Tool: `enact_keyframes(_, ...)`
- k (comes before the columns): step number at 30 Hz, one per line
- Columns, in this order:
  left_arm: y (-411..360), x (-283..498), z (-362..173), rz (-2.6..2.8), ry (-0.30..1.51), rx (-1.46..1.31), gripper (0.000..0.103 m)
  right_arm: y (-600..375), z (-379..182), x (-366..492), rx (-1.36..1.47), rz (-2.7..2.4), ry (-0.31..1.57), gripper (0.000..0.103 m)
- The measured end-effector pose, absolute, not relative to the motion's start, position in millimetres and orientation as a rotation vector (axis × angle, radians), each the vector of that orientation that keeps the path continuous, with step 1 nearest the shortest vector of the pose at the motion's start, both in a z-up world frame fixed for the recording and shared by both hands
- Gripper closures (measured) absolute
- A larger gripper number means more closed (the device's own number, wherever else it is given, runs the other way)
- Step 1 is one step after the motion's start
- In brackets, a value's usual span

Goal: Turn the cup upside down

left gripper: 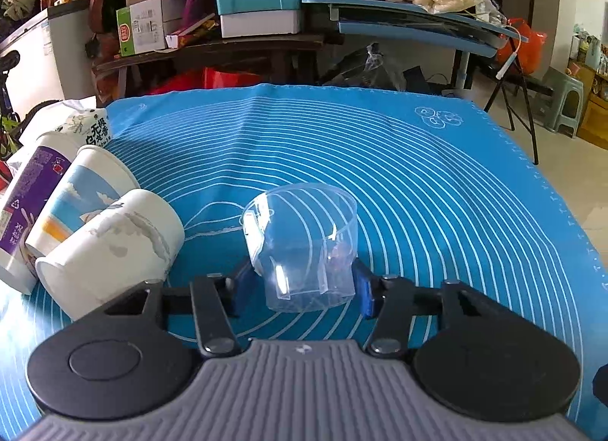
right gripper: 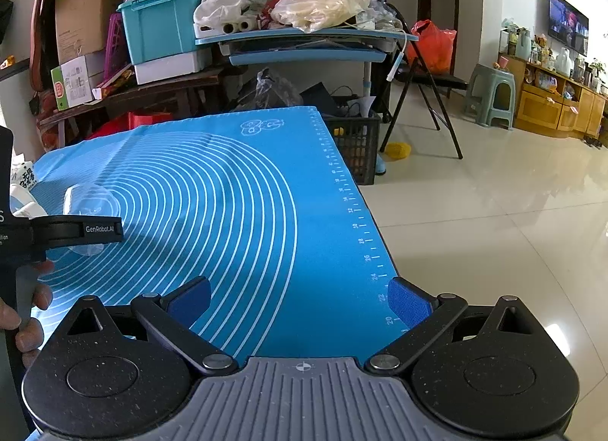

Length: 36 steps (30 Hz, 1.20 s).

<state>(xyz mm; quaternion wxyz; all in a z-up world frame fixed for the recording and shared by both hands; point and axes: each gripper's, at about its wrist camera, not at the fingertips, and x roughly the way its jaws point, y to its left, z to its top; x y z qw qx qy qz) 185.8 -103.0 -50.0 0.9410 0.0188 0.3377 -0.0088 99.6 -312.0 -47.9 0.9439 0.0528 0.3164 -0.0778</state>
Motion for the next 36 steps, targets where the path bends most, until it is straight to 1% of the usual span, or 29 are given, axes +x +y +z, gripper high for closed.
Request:
enact_keyframes(11, -100, 161, -33, -0.068, 0.642, 0.088, 0.050, -306, -36, 88, 0.105, -0.161, 0.631, 0.002)
enact_keyframes(16, -91, 135, -17, -0.109, 0.627, 0.097, 0.050, -300, -30, 76, 0.105, -0.158, 0.621, 0.002)
enact_keyframes(23, -68, 98, -1, -0.145, 0.651, 0.078, 0.050, -285, -23, 52, 0.100, -0.139, 0.614, 0.002)
enact_keyframes(30, -49, 75, -9, -0.151, 0.720, 0.037, 0.050, -261, -14, 27, 0.079, -0.113, 0.608, 0.002)
enact_keyframes(36, -45, 60, -31, -0.188, 0.793, -0.003, 0.050, -246, -14, 10, 0.056, -0.105, 0.632, 0.002)
